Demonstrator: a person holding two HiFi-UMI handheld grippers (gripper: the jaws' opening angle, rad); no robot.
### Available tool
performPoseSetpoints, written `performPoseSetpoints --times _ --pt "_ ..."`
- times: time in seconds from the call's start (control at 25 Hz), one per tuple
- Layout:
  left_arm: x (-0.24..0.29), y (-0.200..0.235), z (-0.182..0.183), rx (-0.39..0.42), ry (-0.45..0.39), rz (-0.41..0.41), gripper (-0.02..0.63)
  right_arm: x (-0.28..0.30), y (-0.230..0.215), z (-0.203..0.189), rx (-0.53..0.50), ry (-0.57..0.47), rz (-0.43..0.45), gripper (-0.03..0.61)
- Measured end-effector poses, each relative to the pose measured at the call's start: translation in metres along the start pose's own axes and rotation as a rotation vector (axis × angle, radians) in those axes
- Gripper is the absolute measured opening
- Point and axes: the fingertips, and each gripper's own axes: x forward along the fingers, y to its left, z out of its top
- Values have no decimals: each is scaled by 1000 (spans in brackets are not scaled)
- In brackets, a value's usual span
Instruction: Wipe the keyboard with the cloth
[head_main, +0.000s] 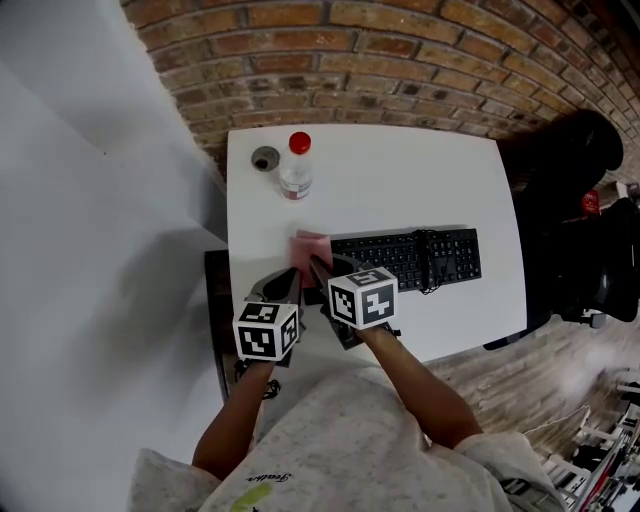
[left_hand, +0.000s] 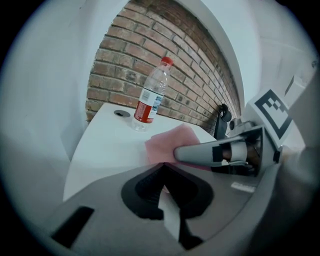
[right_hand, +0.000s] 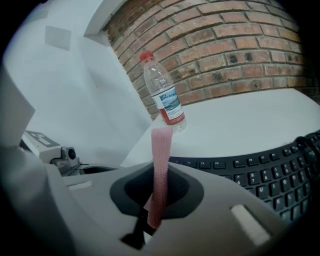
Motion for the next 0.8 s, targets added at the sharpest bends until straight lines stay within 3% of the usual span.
performPoseSetpoints --times 0.48,0.8 --pt "-1 -12 0 5 -8 32 -8 -17 -17 -3 -27 -9 -12 23" --pt "6 -34 -3 35 4 43 -8 -33 -40 -3 7 -38 -18 23"
